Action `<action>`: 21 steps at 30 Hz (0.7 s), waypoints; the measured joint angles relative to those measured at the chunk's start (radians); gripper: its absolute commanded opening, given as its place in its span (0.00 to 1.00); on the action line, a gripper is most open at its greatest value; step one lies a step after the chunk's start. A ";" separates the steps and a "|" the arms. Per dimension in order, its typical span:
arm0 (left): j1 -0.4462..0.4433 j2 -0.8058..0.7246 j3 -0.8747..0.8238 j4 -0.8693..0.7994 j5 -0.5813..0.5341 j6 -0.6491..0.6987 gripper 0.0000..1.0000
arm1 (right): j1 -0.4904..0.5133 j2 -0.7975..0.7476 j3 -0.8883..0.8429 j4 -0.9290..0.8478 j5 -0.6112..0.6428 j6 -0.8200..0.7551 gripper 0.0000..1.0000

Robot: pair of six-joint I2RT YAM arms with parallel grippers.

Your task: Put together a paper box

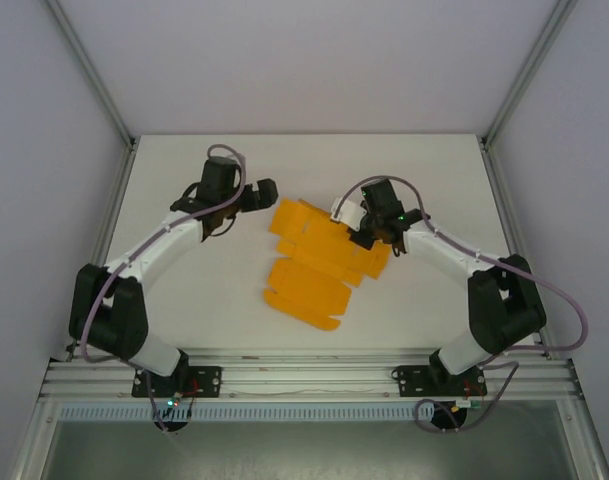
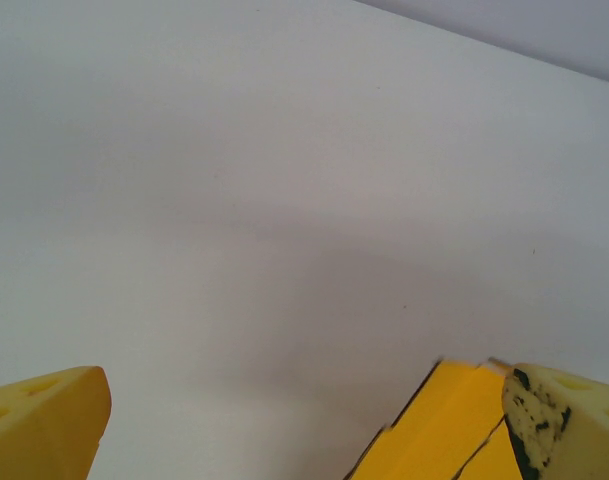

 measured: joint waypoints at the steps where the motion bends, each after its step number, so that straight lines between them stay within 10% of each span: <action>1: 0.000 0.027 0.031 -0.010 0.008 0.010 1.00 | 0.005 0.000 -0.007 0.013 0.005 -0.011 0.00; 21: -0.111 0.279 0.274 -0.185 0.003 0.201 1.00 | 0.010 -0.001 -0.009 0.072 0.000 0.015 0.00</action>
